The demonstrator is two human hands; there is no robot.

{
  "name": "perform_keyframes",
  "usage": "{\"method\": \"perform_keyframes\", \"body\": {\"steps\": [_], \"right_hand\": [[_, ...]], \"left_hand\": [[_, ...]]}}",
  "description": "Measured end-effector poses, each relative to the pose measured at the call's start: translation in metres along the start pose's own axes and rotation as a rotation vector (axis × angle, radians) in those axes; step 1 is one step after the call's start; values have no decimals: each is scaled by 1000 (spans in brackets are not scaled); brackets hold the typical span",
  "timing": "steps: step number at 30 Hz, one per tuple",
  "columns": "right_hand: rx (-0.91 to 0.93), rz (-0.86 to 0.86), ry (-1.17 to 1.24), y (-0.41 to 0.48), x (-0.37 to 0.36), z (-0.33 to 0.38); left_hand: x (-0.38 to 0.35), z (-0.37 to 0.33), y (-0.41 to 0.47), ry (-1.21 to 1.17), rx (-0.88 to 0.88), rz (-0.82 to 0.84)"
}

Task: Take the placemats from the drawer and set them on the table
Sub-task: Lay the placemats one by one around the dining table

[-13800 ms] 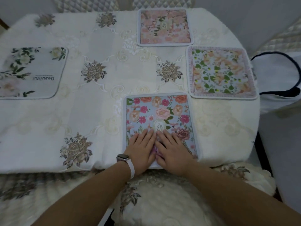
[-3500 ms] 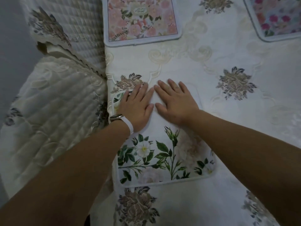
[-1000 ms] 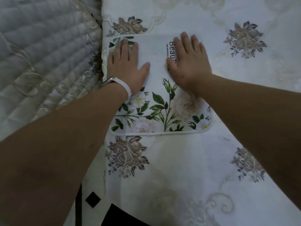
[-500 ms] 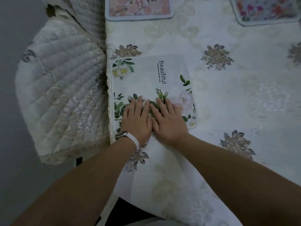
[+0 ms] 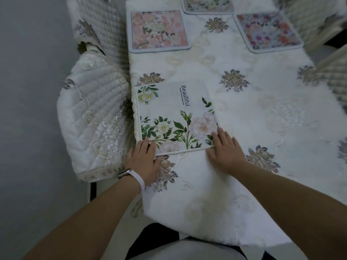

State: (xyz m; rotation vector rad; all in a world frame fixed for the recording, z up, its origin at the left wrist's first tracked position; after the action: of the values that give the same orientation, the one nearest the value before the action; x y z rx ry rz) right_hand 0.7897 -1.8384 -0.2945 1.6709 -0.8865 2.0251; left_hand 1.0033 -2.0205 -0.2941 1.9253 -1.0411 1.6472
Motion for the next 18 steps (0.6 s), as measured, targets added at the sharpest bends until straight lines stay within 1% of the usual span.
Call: {"method": "perform_keyframes", "body": {"steps": [2,4,7,10,13,16,18], "right_hand": [[37,-17,-14,-10,19,14],[37,-83,15,-17,44,27],[17,-201,65,-21,83,50],[43,-277,97,-25,112,72],[29,-324,70,-28,131,76],[-41,-290,40,-29,135,63],[-75,-274,40,-37,136,55]], "left_hand": [[24,-2,3,-33,-3,-71],[46,-7,5,-69,-31,-141],[86,-24,6,-130,-135,-277],[120,-39,1,-185,-260,-393],[141,-45,-2,-197,-334,-435],[148,-48,-2,-175,-390,-444],[146,-47,-3,-159,-385,-435]]}}
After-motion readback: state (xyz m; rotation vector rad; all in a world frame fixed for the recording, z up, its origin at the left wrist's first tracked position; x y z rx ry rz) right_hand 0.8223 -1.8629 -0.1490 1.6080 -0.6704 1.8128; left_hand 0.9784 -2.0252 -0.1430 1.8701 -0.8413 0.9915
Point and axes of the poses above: each hand's wrist, its own y-axis towards the middle knuckle, its own x-axis out of the back of the hand, z = x × y, the point moved 10 cm from there along y, towards the middle knuckle, and after that the axes turned 11 degrees about -z, right-handed, at the moved point
